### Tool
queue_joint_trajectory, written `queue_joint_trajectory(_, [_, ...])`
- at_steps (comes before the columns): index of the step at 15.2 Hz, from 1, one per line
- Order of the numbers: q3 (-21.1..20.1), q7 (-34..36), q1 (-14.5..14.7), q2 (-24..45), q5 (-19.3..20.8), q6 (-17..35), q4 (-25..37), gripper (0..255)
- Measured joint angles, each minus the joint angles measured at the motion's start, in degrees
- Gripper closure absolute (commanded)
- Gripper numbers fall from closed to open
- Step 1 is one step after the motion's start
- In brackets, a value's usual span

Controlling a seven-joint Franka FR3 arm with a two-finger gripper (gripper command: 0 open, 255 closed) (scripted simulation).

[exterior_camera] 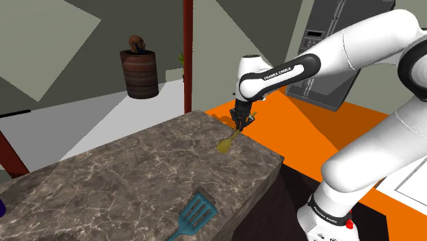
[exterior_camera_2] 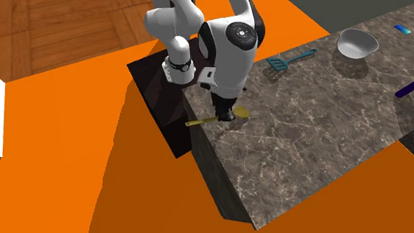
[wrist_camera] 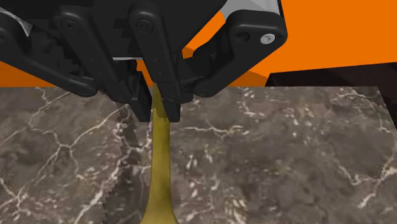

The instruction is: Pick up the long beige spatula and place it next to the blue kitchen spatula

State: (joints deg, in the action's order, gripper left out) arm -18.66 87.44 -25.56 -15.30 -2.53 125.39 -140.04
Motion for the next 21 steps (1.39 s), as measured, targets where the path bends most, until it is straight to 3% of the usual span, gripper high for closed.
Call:
queue_joint_trajectory(9, [0.18, -0.09, 0.39, -2.51, -0.66, -6.49, 4.05, 255])
queue_joint_trajectory(21, [-11.91, 18.10, 6.44, 3.96, -0.99, -7.76, 11.57, 255])
